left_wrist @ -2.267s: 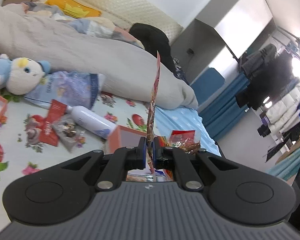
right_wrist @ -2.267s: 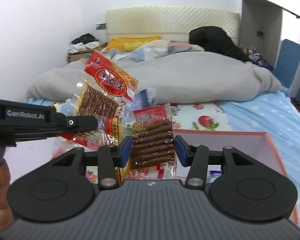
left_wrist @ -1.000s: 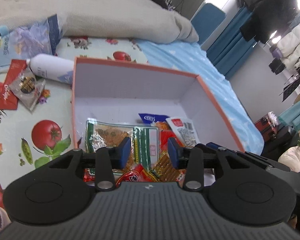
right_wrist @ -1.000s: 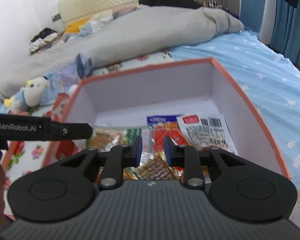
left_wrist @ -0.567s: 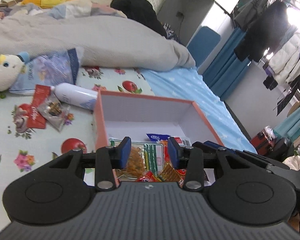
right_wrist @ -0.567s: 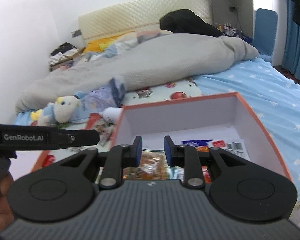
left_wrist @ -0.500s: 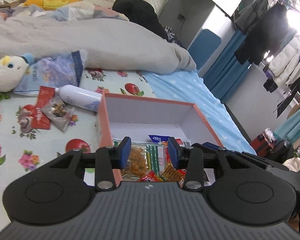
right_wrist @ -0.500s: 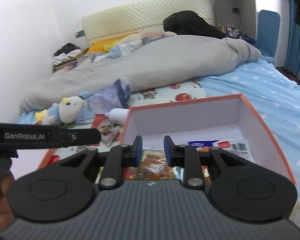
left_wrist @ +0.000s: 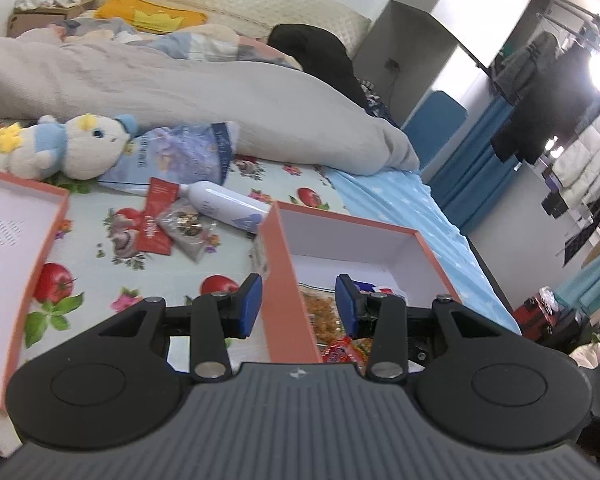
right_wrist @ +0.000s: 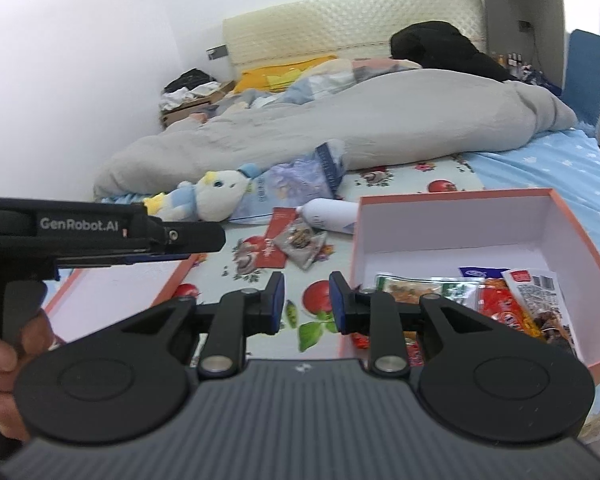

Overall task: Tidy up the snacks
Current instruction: 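Withdraw both open grippers from the box toward the remaining items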

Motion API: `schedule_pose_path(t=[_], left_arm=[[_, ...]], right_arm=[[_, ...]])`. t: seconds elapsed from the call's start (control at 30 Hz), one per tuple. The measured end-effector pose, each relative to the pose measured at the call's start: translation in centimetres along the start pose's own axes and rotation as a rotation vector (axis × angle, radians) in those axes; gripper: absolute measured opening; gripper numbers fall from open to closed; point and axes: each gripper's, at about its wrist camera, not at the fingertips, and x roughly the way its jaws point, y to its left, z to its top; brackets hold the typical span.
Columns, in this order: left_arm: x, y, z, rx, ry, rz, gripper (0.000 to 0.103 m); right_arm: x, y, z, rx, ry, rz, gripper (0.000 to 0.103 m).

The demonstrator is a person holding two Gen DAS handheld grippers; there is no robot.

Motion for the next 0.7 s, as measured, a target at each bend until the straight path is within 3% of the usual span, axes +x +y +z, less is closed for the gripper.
schedule_pose_path(t=[0.33,0.43,0.63,0.7], left_arm=[[-3.5,3.5,-1.1,-0.084,-0.027,0.022,0.046],[-3.2,5.0,-0.5,-0.127,-0.034,0.027,0.053],[0.5,8.3,1.9,-0.175,-0.013,0.053,0.068],[2.7,9.6,2.7,-0.193,0.005,0.041,0.071]], right_arm=[[0.2,3.3,-0.9,-0.048,0.022,0.053,0.028],[1.3,3.5,-1.1,-0.038,0.040,0.056,0.028],[5.0,4.0,-1.1,-0.035,0.083,0.062,0.028],[6.6,4.0,-1.0,-0.032,0.087,0.052,0.033]])
